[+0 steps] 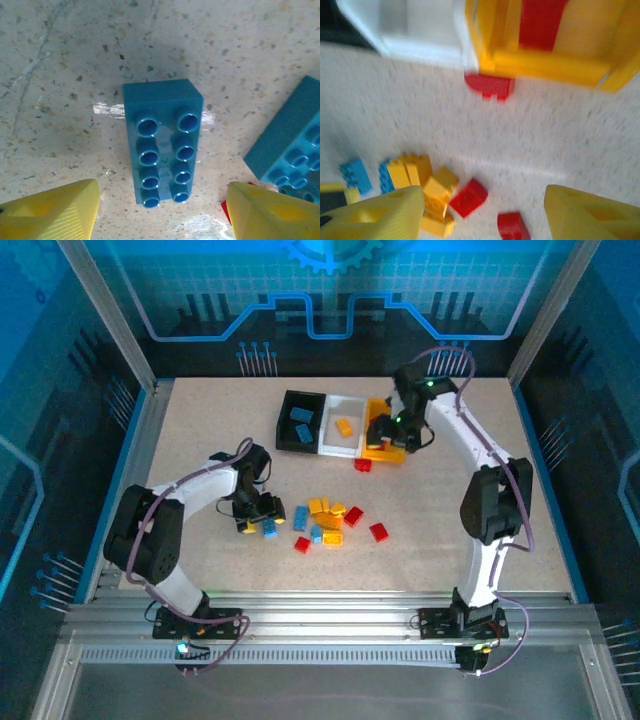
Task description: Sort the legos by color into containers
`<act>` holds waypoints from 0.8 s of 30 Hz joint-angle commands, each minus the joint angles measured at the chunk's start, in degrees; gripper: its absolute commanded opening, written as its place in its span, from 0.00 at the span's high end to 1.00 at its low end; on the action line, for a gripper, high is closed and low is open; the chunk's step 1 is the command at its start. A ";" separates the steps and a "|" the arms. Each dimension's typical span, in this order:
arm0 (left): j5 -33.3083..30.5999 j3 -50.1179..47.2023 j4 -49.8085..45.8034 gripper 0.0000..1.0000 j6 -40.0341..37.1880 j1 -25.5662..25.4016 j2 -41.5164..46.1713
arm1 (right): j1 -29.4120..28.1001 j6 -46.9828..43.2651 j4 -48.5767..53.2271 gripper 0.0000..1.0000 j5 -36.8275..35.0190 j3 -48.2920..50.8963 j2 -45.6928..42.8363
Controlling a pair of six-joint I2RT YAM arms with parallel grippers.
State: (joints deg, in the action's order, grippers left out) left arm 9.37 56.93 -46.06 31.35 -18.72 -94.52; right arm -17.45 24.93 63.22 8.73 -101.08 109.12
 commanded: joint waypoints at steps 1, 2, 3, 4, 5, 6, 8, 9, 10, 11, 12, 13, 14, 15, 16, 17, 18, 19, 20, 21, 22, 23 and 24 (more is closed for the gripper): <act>-2.12 1.59 -1.18 0.31 -1.28 -0.30 -2.31 | -4.05 -2.66 0.46 0.34 -3.50 7.69 -4.75; -2.35 1.68 -0.98 0.32 -1.48 -0.32 -2.97 | -5.10 -2.76 0.22 0.34 -4.16 9.68 -5.95; -2.66 1.93 -0.92 0.33 -1.71 -0.33 -3.78 | -6.31 -2.99 -0.14 0.34 -4.86 11.87 -7.24; -2.81 2.33 -0.74 0.33 -2.04 -0.29 -4.57 | -7.36 -3.40 -0.50 0.34 -5.55 14.06 -8.49; -2.87 2.71 -0.63 0.34 -2.30 -0.32 -5.30 | -8.14 -3.50 -0.71 0.34 -6.16 15.75 -9.38; -3.05 3.12 -0.59 0.35 -2.46 -0.27 -6.21 | -8.69 -3.43 -0.82 0.35 -6.82 17.71 -10.17; -2.92 3.82 -0.26 0.39 -2.94 -0.34 -7.57 | -9.41 -3.12 -1.03 0.35 -7.19 21.09 -11.16; -2.84 4.21 -0.14 0.42 -3.18 -0.27 -8.37 | -9.76 -3.07 -1.10 0.35 -7.08 22.56 -11.38; -2.80 4.48 -0.09 0.45 -3.49 -0.32 -8.96 | -10.11 -3.09 -0.64 0.35 -7.12 23.52 -11.10; -2.70 4.67 -0.12 0.48 -3.71 -0.32 -9.46 | -10.50 -3.06 -0.11 0.35 -7.63 24.07 -10.72; -2.60 4.85 -0.13 0.52 -3.84 -0.35 -9.95 | -11.15 -3.38 0.03 0.35 -8.46 24.64 -10.40; -2.39 4.95 -0.08 0.58 -4.10 -0.35 -10.27 | -11.90 -3.76 -0.15 0.34 -9.14 25.39 -10.25; -2.27 4.95 -0.01 0.62 -4.28 -0.31 -10.34 | -12.31 -4.14 -0.37 0.34 -9.65 26.07 -10.08; -2.17 4.95 -0.08 0.65 -4.43 -0.28 -10.42 | -12.74 -4.46 -0.51 0.34 -9.95 26.72 -9.65; -2.19 5.03 -0.24 0.66 -4.54 -0.27 -10.28 | -12.99 -4.74 -0.59 0.33 -10.12 27.34 -9.06; -2.18 5.10 -0.48 0.67 -4.68 -0.31 -10.12 | -13.24 -4.98 -0.85 0.33 -10.16 27.86 -8.64; -2.15 5.21 -0.77 0.68 -4.76 -0.28 -9.71 | -13.54 -5.31 -1.05 0.33 -10.35 28.44 -8.14; -2.11 5.38 -1.03 0.69 -4.81 -0.21 -9.24 | -13.95 -5.59 -1.30 0.33 -10.46 28.87 -7.68; -2.07 5.56 -1.36 0.69 -4.88 -0.17 -8.69 | -14.34 -5.72 -1.54 0.33 -10.47 29.18 -7.29; -1.92 5.93 -1.73 0.70 -4.90 -0.07 -8.05 | -14.83 -5.89 -1.85 0.33 -10.40 29.50 -6.89; -1.75 6.36 -2.28 0.70 -4.98 -0.01 -7.23 | -15.31 -6.09 -2.33 0.33 -10.32 29.77 -6.45; -1.72 6.81 -2.72 0.71 -5.02 0.15 -6.57 | -15.60 -6.16 -2.63 0.33 -10.31 29.92 -5.92; -1.57 7.56 -3.36 0.71 -5.20 0.40 -5.81 | -15.89 -6.23 -2.87 0.33 -10.29 30.06 -5.18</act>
State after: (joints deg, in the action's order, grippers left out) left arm 5.52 61.78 -50.70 27.92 -18.55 -102.63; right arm -31.81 20.01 61.23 -0.80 -71.85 102.19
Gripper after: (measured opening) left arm 0.339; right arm 0.672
